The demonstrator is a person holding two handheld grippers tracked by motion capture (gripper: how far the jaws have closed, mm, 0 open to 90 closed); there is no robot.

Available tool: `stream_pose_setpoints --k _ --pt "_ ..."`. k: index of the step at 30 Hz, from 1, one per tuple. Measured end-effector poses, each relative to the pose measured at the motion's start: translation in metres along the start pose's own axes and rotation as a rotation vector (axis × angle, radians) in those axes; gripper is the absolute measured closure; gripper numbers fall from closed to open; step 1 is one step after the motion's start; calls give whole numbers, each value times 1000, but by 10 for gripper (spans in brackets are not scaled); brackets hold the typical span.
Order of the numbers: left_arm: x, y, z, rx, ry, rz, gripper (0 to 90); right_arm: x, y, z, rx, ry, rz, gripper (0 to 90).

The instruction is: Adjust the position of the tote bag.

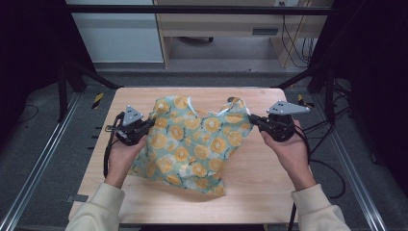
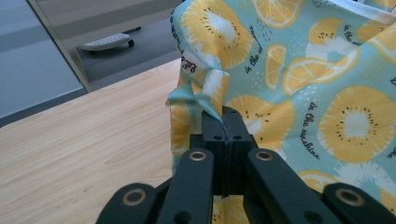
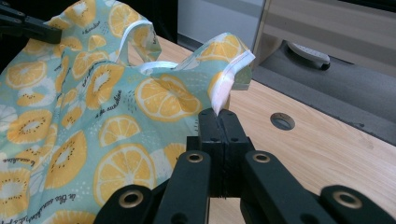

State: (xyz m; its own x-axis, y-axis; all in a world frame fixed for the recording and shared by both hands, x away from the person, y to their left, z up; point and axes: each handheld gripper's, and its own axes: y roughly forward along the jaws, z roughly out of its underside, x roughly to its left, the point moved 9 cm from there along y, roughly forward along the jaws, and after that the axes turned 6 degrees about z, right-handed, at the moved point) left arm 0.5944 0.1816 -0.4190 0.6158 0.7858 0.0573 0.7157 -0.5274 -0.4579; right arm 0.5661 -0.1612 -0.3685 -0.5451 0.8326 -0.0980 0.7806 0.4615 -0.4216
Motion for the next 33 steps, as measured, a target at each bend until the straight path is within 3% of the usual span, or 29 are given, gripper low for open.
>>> stream_pose_setpoints --k 16,33 --pt "-9 -17 0 -31 36 2 900 5 -15 3 -40 -12 -3 900" --pt "-9 -18 9 -31 44 2 900 3 -14 7 -66 -14 23 900"
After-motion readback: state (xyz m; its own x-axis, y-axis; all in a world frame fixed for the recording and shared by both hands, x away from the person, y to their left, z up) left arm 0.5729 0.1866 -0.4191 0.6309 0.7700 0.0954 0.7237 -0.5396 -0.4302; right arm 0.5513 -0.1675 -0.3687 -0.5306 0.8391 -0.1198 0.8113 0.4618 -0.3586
